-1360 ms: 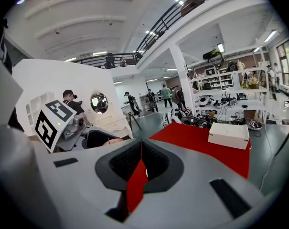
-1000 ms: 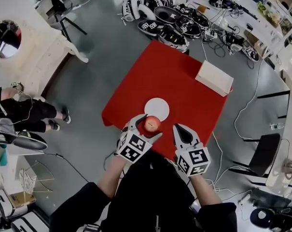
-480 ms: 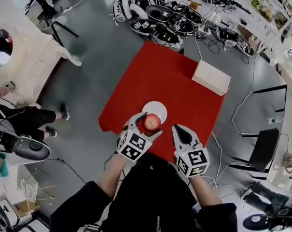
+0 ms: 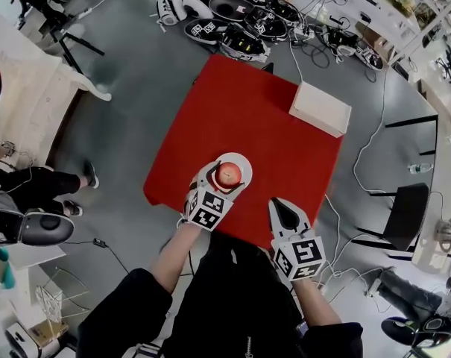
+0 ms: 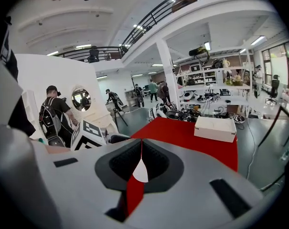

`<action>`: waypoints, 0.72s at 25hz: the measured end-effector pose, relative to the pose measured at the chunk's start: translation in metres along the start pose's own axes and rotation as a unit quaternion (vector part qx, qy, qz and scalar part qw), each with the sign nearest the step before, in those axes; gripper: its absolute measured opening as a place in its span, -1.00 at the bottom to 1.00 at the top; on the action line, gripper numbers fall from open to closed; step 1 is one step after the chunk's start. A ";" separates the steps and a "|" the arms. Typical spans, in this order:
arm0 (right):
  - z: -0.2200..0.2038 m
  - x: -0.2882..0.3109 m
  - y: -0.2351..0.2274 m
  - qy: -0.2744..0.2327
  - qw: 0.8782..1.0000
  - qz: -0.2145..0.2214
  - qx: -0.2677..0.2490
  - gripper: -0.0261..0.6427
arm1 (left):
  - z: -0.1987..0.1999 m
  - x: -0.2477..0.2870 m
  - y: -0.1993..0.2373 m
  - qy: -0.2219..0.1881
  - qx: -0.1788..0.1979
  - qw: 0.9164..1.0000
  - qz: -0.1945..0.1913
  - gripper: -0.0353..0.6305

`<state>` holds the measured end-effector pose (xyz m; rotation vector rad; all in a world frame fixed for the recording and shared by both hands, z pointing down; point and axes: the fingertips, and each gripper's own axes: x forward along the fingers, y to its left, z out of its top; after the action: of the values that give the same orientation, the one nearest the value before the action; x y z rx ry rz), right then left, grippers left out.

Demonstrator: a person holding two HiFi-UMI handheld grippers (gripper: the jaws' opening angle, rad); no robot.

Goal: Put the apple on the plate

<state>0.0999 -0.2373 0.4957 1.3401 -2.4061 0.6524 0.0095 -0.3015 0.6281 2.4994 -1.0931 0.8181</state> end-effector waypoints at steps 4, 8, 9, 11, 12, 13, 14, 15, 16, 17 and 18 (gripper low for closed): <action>-0.006 -0.001 -0.006 0.004 1.000 -0.018 0.008 -0.89 | -0.016 0.025 0.004 0.000 0.008 1.000 0.004 0.29; -0.009 -0.002 -0.012 0.008 0.999 -0.033 0.015 -0.89 | -0.027 0.048 0.003 0.008 -0.002 1.000 -0.005 0.29; -0.009 -0.001 -0.012 0.009 0.999 -0.036 0.016 -0.89 | -0.028 0.052 0.004 0.009 -0.003 1.000 -0.007 0.29; -0.012 0.002 -0.013 0.012 0.999 -0.042 0.019 -0.89 | -0.032 0.060 0.006 0.011 -0.005 1.000 -0.011 0.29; -0.014 0.004 -0.013 0.013 0.999 -0.044 0.021 -0.89 | -0.035 0.063 0.007 0.013 -0.005 1.000 -0.013 0.29; -0.016 0.006 -0.013 0.014 0.999 -0.046 0.022 -0.89 | -0.039 0.067 0.008 0.015 -0.005 1.000 -0.015 0.29; -0.017 0.008 -0.013 0.016 0.998 -0.048 0.022 -0.89 | -0.043 0.070 0.009 0.018 -0.005 1.000 -0.017 0.29; -0.019 0.010 -0.013 0.018 0.998 -0.049 0.023 -0.89 | -0.046 0.073 0.010 0.022 -0.005 1.000 -0.019 0.29; -0.020 0.011 -0.013 0.020 0.998 -0.050 0.024 -0.89 | -0.049 0.076 0.012 0.024 -0.004 0.999 -0.020 0.29; -0.021 0.011 -0.013 0.023 0.998 -0.051 0.025 -0.89 | -0.052 0.078 0.013 0.027 -0.004 0.999 -0.022 0.29; -0.023 0.011 -0.013 0.026 0.998 -0.053 0.025 -0.89 | -0.054 0.079 0.014 0.029 -0.005 0.999 -0.023 0.29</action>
<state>0.1063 -0.2391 0.5233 1.4406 -2.2747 0.7154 0.0220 -0.3315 0.7196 2.4678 -1.0153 0.8645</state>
